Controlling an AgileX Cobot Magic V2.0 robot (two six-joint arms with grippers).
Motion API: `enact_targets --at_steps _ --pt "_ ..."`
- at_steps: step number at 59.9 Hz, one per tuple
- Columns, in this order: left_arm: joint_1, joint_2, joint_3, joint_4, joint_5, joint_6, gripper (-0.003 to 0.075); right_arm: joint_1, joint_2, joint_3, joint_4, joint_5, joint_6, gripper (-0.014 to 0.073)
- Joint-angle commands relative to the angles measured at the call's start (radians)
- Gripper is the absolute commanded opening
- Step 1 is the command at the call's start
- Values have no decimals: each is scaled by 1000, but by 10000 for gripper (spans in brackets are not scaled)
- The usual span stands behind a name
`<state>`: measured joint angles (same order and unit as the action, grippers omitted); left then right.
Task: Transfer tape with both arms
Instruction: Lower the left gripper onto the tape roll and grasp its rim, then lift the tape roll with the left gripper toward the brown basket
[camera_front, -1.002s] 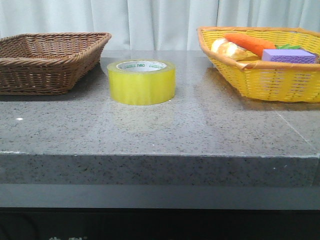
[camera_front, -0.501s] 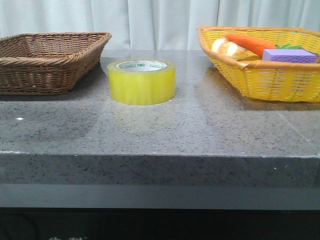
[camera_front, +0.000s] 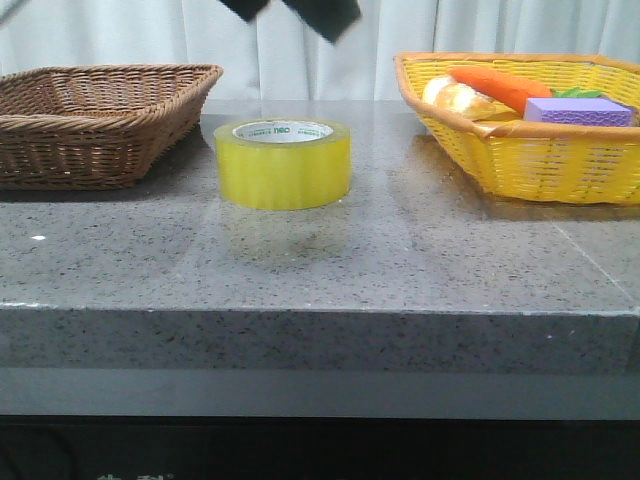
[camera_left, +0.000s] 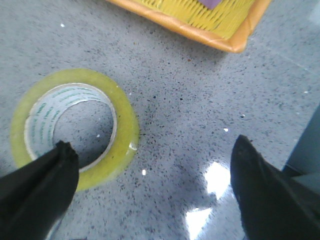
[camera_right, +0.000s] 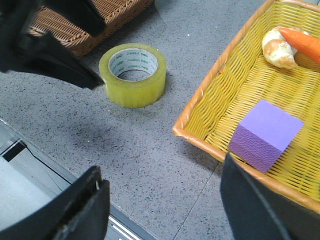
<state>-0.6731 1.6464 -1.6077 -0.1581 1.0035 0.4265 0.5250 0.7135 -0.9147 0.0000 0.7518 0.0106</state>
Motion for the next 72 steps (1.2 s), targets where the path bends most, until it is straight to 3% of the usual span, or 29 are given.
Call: enact_targets --at_steps 1,27,45,50,64,72 --pt "-9 26 -85 14 -18 2 605 -7 -2 -25 -13 -62 -1 498" --pt "-7 245 -199 76 -15 0 599 -7 -2 -25 -13 -62 -1 498" --pt "-5 277 -201 71 5 -8 582 -7 -2 -25 -13 -62 -1 498" --pt "-5 277 -201 71 20 -8 494 -7 -2 -25 -13 -62 -1 498" --pt "-5 277 -201 71 24 -8 146 -7 -2 -25 -13 -62 -1 498" --pt "-5 277 -201 69 24 -8 51 -7 -2 -25 -13 -62 -1 498"
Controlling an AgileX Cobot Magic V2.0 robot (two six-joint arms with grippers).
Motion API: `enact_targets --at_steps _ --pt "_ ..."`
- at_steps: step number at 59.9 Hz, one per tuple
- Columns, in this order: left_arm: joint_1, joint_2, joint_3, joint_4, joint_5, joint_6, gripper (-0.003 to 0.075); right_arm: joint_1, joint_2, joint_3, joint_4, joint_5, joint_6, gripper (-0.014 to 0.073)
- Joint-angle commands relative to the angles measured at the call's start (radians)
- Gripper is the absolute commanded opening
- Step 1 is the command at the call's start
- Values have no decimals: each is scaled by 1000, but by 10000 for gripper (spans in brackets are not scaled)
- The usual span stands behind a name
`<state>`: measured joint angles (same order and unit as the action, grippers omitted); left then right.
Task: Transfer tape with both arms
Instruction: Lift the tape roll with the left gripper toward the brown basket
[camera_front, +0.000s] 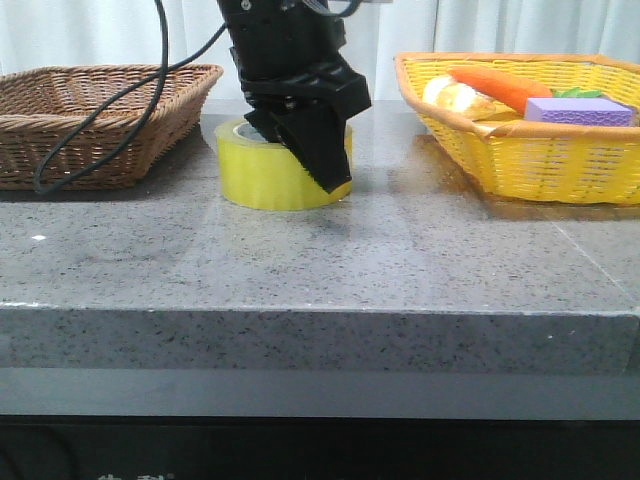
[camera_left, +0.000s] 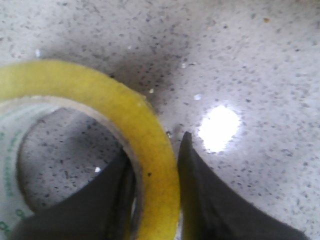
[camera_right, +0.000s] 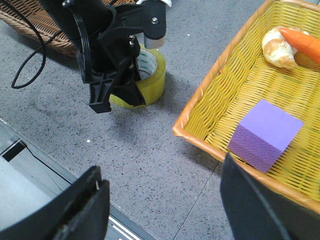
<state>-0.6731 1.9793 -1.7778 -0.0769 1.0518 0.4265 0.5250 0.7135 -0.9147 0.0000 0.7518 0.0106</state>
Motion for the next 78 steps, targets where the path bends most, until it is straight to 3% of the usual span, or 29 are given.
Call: enact_targets --at_steps 1,19,37,53,78 --pt "-5 -56 -31 -12 -24 -8 43 -7 -2 -25 -13 -62 -1 498" --pt "-5 -59 -72 -10 -14 -9 43 -7 -2 -25 -13 -62 -1 498" --pt "32 -67 -300 1 67 -9 43 -7 -2 -25 -13 -62 -1 498" --pt "186 -67 -470 2 167 -88 43 -7 -2 -25 -13 -62 -1 498" --pt "465 -6 -471 1 197 -139 43 -7 -2 -25 -13 -62 -1 498"
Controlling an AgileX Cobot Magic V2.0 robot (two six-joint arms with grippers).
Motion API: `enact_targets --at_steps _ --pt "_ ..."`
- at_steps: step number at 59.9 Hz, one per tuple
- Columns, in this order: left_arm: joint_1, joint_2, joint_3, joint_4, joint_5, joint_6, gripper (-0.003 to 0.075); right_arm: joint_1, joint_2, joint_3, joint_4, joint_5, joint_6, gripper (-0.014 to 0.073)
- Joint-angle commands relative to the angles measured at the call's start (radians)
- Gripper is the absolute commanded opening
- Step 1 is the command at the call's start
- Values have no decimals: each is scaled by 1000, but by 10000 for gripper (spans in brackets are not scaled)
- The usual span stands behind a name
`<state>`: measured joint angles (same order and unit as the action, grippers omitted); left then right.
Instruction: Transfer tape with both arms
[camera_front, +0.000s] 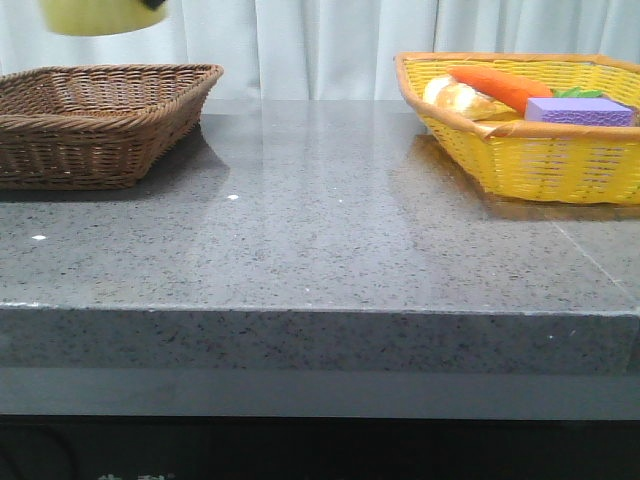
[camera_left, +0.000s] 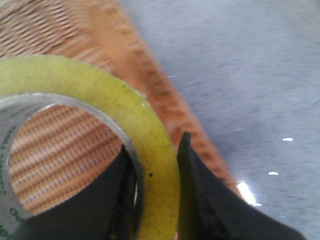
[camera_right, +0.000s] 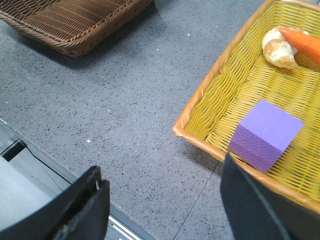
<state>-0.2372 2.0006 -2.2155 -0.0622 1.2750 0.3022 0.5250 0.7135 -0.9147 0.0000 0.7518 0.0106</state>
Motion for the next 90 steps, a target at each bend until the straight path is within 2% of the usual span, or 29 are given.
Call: enact_targets --at_steps 1,10,15,18,25,28,32,52,68,76,90 --pt "34 -21 -33 -14 -26 -14 43 -7 -2 -25 -13 -62 -1 498" --pt "57 39 -32 -14 -18 -14 45 -7 -2 -25 -13 -62 -1 498" --pt "59 74 -32 -14 -18 -14 93 -7 -2 -25 -13 -62 -1 498" --pt "59 87 -32 -14 -18 -14 172 -7 -2 -25 -13 -62 -1 498" --pt "59 106 -32 -29 -21 -16 423 -7 -2 -25 -13 -62 -1 498" --pt "59 108 -32 -29 -21 -16 487 -7 -2 -25 -13 -62 -1 498" --pt "59 108 -32 -29 -21 -16 531 -7 -2 -25 -13 -62 -1 498" --pt "59 83 -67 -33 -14 -44 534 -7 -2 -25 -13 -62 -1 498" --pt "55 -38 -90 -87 -14 -98 534 -7 -2 -25 -13 -62 -1 498" --pt "31 -117 -90 -133 -14 -115 534 -7 -2 -25 -13 -62 -1 498" --pt "-71 -292 -30 -135 -14 -121 534 -7 -2 -25 -13 -62 -1 498"
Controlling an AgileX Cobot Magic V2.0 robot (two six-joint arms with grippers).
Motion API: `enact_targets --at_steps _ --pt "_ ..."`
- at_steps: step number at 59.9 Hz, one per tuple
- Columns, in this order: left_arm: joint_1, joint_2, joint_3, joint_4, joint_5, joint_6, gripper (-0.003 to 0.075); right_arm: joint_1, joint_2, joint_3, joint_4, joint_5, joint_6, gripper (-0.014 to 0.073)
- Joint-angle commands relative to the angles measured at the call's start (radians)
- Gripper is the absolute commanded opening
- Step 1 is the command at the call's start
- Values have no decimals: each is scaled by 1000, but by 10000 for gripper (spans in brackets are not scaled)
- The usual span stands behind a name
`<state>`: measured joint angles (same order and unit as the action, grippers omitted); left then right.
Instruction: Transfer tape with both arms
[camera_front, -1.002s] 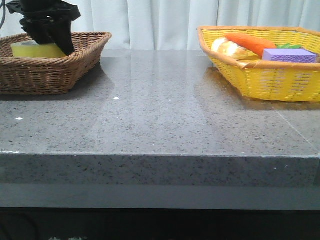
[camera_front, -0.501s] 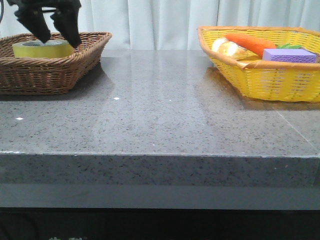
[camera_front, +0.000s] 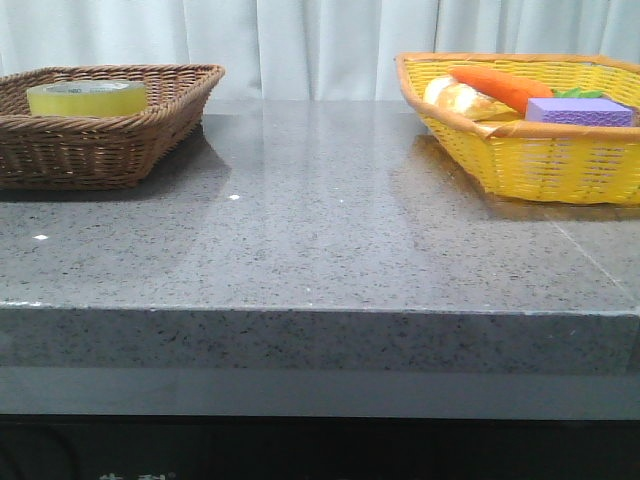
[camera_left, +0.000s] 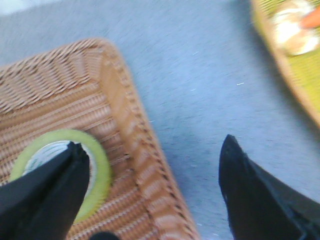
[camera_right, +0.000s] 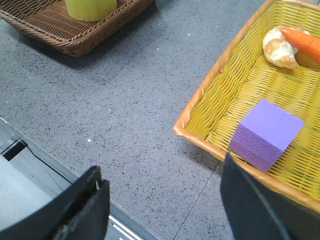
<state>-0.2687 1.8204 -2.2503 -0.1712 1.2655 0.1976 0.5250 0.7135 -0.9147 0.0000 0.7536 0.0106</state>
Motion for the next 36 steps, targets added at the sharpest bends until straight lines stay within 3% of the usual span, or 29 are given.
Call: enact_targets --at_steps 1,16,36 --pt "-46 -125 21 -26 -5 -17 533 -7 -2 -25 -13 -64 -1 498" --pt "-149 -378 341 -26 -5 -17 531 -7 -2 -25 -13 -64 -1 498" --pt "-153 -690 814 -11 -159 -17 482 -7 -2 -25 -13 -64 -1 498"
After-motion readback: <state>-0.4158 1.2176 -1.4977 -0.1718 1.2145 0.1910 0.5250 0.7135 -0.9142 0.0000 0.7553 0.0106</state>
